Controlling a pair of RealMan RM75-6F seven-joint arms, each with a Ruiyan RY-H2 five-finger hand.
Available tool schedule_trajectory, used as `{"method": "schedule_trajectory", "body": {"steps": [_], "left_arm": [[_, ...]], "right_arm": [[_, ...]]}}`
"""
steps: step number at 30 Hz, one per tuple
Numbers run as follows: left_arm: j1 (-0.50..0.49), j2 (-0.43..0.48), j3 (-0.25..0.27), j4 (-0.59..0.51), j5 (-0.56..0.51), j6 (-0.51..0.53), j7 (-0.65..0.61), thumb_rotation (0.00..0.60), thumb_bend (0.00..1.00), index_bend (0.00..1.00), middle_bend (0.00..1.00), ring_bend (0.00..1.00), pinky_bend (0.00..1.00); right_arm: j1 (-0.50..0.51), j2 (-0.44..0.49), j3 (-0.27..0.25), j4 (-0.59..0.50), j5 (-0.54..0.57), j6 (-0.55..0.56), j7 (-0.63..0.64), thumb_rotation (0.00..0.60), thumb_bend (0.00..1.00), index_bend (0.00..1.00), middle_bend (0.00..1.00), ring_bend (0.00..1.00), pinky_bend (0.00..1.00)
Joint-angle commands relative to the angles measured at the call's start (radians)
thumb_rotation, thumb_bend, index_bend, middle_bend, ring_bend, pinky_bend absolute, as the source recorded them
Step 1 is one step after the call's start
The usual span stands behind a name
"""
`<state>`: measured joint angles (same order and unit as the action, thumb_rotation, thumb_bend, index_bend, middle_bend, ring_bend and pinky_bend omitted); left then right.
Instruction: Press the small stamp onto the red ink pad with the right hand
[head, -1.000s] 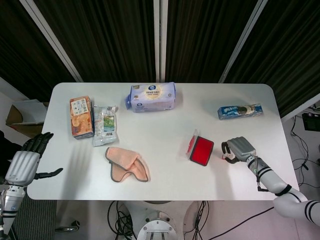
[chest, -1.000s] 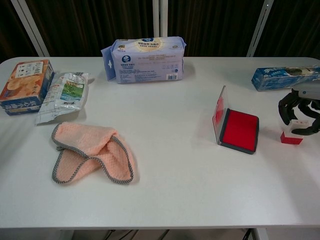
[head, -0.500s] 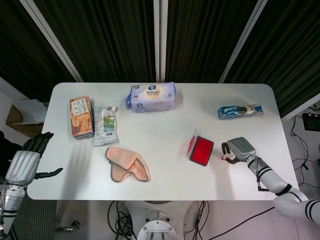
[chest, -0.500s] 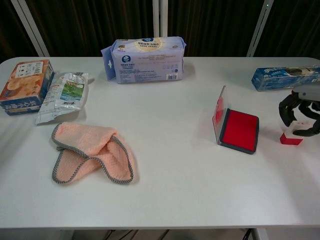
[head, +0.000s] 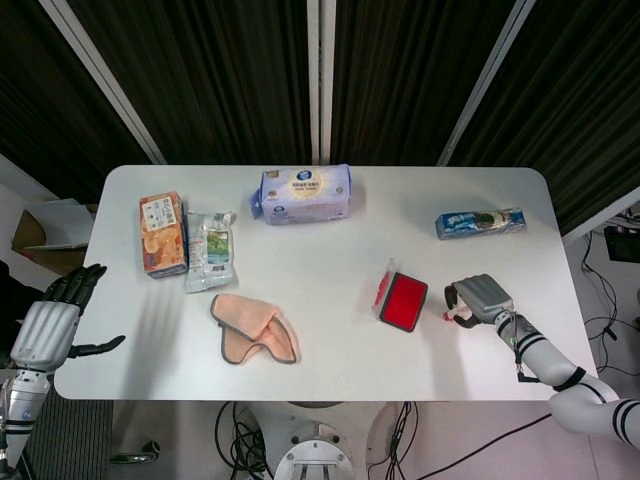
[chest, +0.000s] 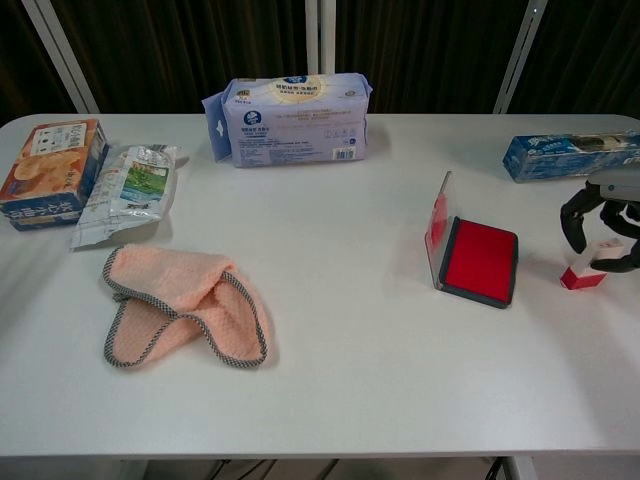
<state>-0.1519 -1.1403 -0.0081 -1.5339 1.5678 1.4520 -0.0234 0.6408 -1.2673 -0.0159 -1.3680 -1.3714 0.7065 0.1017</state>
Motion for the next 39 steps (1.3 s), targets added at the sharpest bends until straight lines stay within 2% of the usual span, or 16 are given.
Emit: {"method": "schedule_trajectory", "body": {"steps": [1,26,39], "left_arm": [[0.0,0.0,0.0,0.0,0.0,0.0,-0.001,0.405,0.03,0.01,0.08,0.08,0.17],[-0.001,0.003,0.0,-0.002,0.001,-0.002,-0.002,0.405,0.03,0.01,0.08,0.08,0.17],[-0.001,0.005,0.001,-0.004,0.005,0.001,-0.005,0.407,0.03,0.01,0.07,0.08,0.17]], "right_arm": [[0.001,0.003,-0.001,-0.004,-0.001,-0.003,-0.003,0.6,0.38,0.51,0.41,0.76,0.99],[-0.004,0.032,-0.004,-0.032,-0.014,0.009,-0.011,0.6,0.37,0.34,0.37,0.78,0.99],[-0.016,0.056,-0.012,-0.07,-0.033,0.032,-0.02,0.6,0.37,0.31,0.38,0.78,0.99]]}}
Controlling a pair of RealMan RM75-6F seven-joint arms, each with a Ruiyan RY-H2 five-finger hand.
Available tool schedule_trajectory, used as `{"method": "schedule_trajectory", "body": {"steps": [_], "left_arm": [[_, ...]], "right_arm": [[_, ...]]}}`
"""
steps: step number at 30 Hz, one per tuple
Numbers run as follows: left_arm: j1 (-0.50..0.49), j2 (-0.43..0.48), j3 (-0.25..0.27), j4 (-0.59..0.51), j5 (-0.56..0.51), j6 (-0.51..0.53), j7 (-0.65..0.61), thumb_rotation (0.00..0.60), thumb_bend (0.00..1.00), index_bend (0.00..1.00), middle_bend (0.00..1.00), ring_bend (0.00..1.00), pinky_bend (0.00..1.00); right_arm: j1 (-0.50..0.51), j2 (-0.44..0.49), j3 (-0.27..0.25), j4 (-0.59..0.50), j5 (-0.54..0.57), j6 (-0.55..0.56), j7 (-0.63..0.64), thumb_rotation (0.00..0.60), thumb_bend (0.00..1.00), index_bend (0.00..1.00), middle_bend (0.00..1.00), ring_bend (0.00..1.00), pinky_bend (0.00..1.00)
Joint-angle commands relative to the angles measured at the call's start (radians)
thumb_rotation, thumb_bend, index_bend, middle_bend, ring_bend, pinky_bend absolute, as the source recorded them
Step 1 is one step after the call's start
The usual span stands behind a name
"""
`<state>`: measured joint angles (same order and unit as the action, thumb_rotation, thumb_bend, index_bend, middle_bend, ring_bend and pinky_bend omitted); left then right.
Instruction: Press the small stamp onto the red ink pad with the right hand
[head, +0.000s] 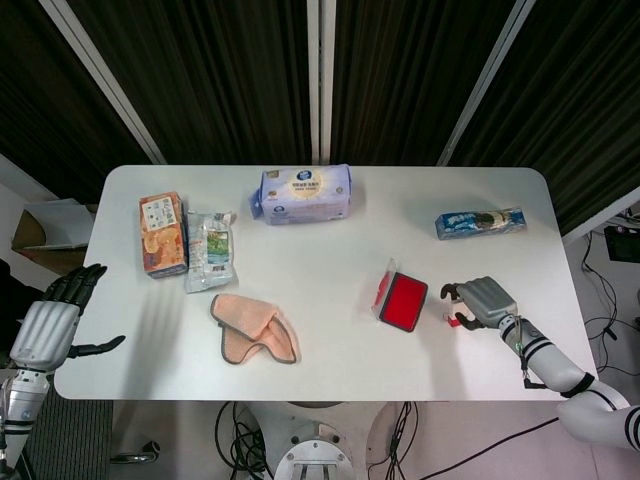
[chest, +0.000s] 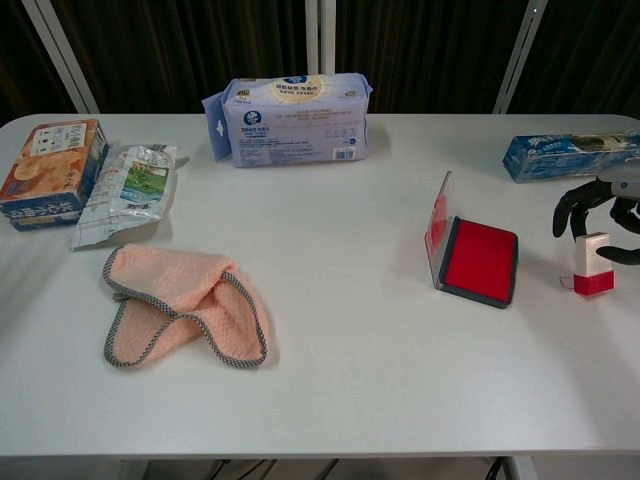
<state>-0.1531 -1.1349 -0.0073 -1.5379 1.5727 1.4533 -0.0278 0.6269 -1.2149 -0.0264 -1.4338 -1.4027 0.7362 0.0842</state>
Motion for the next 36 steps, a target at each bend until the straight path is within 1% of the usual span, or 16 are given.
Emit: {"method": "schedule_trajectory", "body": {"steps": [1,13,31,34,36], "left_arm": [[0.0,0.0,0.0,0.0,0.0,0.0,-0.001,0.407,0.03,0.01,0.07,0.08,0.17],[-0.001,0.001,0.001,0.001,0.003,0.0,-0.005,0.405,0.03,0.01,0.07,0.08,0.17],[0.002,0.001,0.002,0.0,0.004,0.006,0.0,0.405,0.03,0.01,0.07,0.08,0.17],[0.004,0.002,0.002,0.0,0.004,0.008,-0.001,0.406,0.03,0.01,0.07,0.08,0.17],[0.005,0.003,0.002,0.0,0.004,0.009,-0.001,0.404,0.03,0.01,0.07,0.08,0.17]], "right_arm": [[-0.003,0.005,-0.002,-0.007,-0.003,0.004,-0.004,0.6,0.37,0.31,0.39,0.78,0.99],[-0.025,0.039,-0.014,-0.055,-0.013,0.037,-0.03,0.6,0.37,0.3,0.39,0.78,0.99],[-0.039,0.052,-0.017,-0.061,-0.02,0.05,-0.021,0.6,0.37,0.3,0.38,0.78,0.99],[-0.049,0.072,-0.017,-0.086,-0.042,0.082,-0.019,0.6,0.36,0.3,0.38,0.78,0.99],[-0.069,0.096,-0.014,-0.116,-0.068,0.141,-0.014,0.6,0.36,0.3,0.37,0.78,0.99]]}}
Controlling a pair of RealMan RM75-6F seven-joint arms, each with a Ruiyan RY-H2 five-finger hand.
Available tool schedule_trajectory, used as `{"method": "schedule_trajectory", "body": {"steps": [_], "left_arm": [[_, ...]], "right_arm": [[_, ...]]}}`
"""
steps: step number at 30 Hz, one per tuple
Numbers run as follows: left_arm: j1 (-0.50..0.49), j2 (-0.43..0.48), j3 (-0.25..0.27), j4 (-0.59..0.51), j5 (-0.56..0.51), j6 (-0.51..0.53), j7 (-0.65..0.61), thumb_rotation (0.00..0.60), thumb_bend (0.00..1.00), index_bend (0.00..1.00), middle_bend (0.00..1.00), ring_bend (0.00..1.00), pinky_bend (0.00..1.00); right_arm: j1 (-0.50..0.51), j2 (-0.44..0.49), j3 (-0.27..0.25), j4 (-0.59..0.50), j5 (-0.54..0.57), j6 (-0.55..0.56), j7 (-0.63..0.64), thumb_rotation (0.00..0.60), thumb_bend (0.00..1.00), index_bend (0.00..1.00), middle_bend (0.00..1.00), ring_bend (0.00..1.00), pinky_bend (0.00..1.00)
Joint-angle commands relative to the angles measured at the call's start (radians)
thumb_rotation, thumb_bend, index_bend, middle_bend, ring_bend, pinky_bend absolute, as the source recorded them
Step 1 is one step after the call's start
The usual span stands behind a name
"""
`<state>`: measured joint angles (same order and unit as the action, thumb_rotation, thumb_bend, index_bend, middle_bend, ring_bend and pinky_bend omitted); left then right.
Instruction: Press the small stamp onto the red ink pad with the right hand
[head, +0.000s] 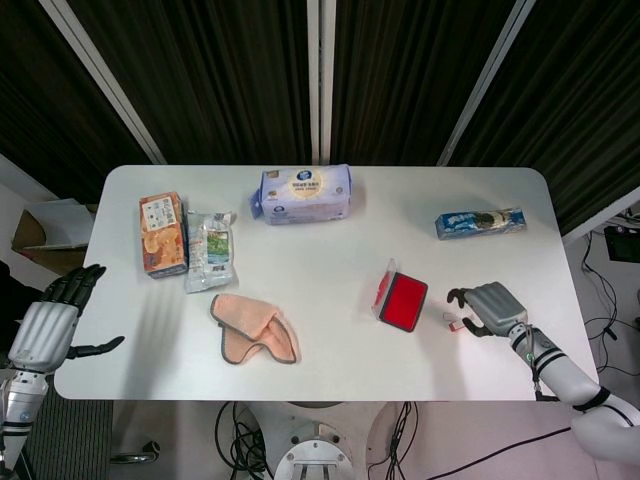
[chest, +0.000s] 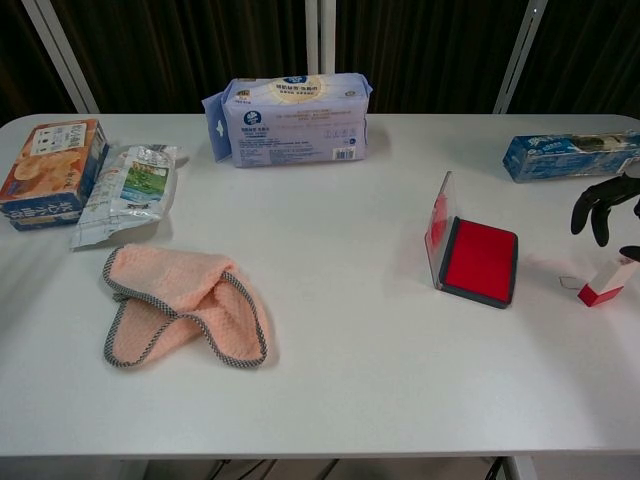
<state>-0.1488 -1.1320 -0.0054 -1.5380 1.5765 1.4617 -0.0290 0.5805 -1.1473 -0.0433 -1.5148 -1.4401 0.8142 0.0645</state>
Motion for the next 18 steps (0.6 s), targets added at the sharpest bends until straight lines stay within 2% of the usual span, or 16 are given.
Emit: {"method": "schedule_trajectory", "body": {"steps": [1,3,4,5,6,8,9,10,13,18], "left_arm": [[0.001,0.001,0.0,0.0,0.0,0.001,0.0,0.403,0.03,0.01,0.07,0.08,0.17],[0.002,0.0,0.0,0.001,-0.001,0.002,-0.002,0.407,0.03,0.01,0.07,0.08,0.17],[0.002,-0.001,0.0,0.003,-0.001,0.002,-0.004,0.406,0.03,0.01,0.07,0.08,0.17],[0.003,-0.002,0.0,0.004,-0.001,0.003,-0.005,0.405,0.03,0.01,0.07,0.08,0.17],[0.003,-0.004,-0.001,0.006,-0.001,0.005,-0.008,0.404,0.03,0.01,0.07,0.08,0.17],[0.004,-0.008,-0.002,0.01,0.0,0.008,-0.011,0.404,0.03,0.01,0.07,0.08,0.17],[0.004,-0.011,-0.002,0.011,0.001,0.011,-0.01,0.405,0.03,0.01,0.07,0.08,0.17],[0.005,-0.012,-0.003,0.01,0.003,0.013,-0.008,0.405,0.03,0.01,0.07,0.08,0.17],[0.004,-0.007,-0.005,0.001,0.01,0.021,0.004,0.398,0.03,0.01,0.07,0.08,0.17],[0.005,0.007,-0.009,-0.017,0.004,0.024,0.028,0.4,0.03,0.01,0.07,0.08,0.17]], "right_arm": [[-0.036,0.038,0.006,-0.047,-0.044,0.102,0.011,0.6,0.36,0.3,0.37,0.78,0.99],[-0.084,0.051,0.013,-0.06,-0.084,0.225,0.025,0.6,0.35,0.3,0.37,0.77,0.99],[-0.111,0.049,0.016,-0.049,-0.104,0.29,0.01,0.6,0.33,0.29,0.36,0.73,0.97],[-0.141,0.038,0.018,-0.023,-0.123,0.36,-0.028,0.6,0.3,0.23,0.33,0.62,0.9],[-0.184,0.015,0.021,0.016,-0.131,0.443,-0.097,0.6,0.27,0.16,0.27,0.46,0.75],[-0.248,-0.025,0.034,0.058,-0.106,0.544,-0.214,0.6,0.18,0.03,0.08,0.11,0.25],[-0.298,-0.058,0.046,0.081,-0.087,0.626,-0.267,0.6,0.14,0.0,0.01,0.01,0.06],[-0.328,-0.082,0.052,0.094,-0.08,0.677,-0.267,0.6,0.12,0.0,0.0,0.0,0.0],[-0.401,-0.121,0.061,0.124,-0.049,0.766,-0.234,0.6,0.1,0.0,0.0,0.0,0.0],[-0.442,-0.119,0.071,0.109,-0.003,0.764,-0.18,0.6,0.1,0.0,0.0,0.0,0.0]]}}
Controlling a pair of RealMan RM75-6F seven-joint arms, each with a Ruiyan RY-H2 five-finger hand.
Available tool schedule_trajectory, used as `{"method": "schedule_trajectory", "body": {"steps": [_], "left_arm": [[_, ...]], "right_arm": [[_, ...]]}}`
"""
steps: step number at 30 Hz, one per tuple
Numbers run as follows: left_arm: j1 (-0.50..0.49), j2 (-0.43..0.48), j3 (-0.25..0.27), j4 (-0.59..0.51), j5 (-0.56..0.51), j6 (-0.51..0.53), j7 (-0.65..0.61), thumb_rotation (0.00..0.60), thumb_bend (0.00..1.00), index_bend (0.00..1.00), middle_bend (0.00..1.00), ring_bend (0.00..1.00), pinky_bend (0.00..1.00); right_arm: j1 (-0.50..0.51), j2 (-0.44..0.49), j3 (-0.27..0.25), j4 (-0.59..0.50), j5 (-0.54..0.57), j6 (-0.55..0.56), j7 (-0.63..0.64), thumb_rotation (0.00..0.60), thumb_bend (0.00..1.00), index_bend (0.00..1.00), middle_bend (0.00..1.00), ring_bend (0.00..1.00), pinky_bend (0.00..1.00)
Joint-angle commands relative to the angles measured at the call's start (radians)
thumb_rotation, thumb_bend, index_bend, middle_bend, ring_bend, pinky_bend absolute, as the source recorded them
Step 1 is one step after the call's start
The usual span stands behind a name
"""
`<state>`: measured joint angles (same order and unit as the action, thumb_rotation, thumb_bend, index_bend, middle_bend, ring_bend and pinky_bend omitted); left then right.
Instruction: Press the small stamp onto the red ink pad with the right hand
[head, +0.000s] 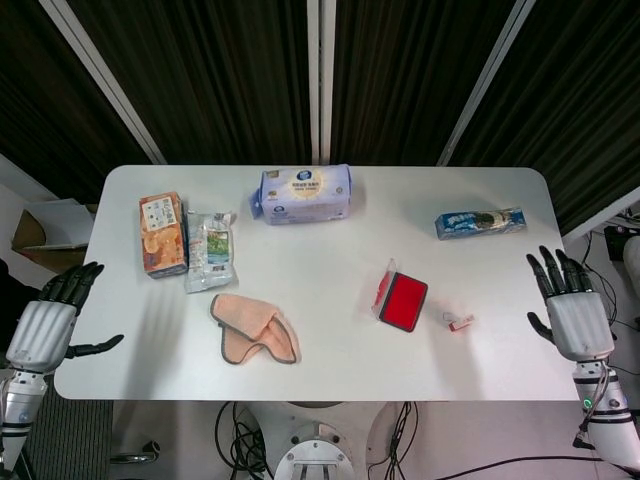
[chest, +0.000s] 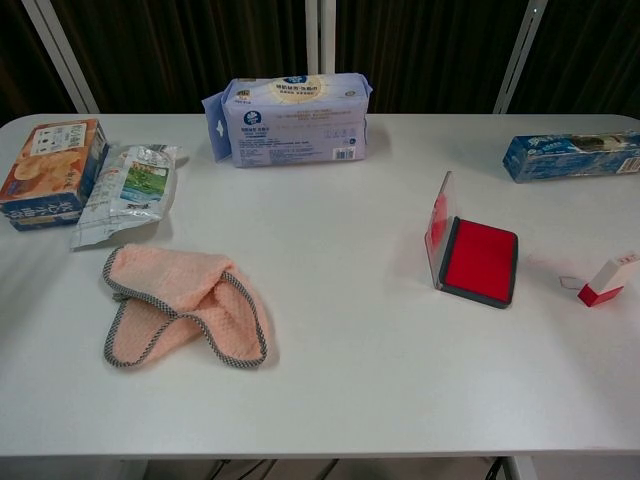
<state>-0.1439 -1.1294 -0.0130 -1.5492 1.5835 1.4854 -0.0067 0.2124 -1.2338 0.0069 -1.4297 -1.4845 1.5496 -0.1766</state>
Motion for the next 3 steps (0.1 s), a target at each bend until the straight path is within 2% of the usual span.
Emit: {"method": "schedule_trajectory", "body": {"steps": [1,3], "left_arm": [[0.001,0.006,-0.002,-0.01,-0.006,-0.001,0.01,0.399,0.03,0.01,0.07,0.08,0.17],[0.001,0.009,-0.003,-0.015,-0.009,-0.003,0.019,0.397,0.03,0.01,0.07,0.08,0.17]], "right_arm": [[-0.074,-0.033,0.023,0.029,0.045,0.018,0.072,0.6,0.1,0.0,0.0,0.0,0.0],[-0.07,-0.028,0.026,0.027,0.048,-0.007,0.101,0.6,0.1,0.0,0.0,0.0,0.0]]}}
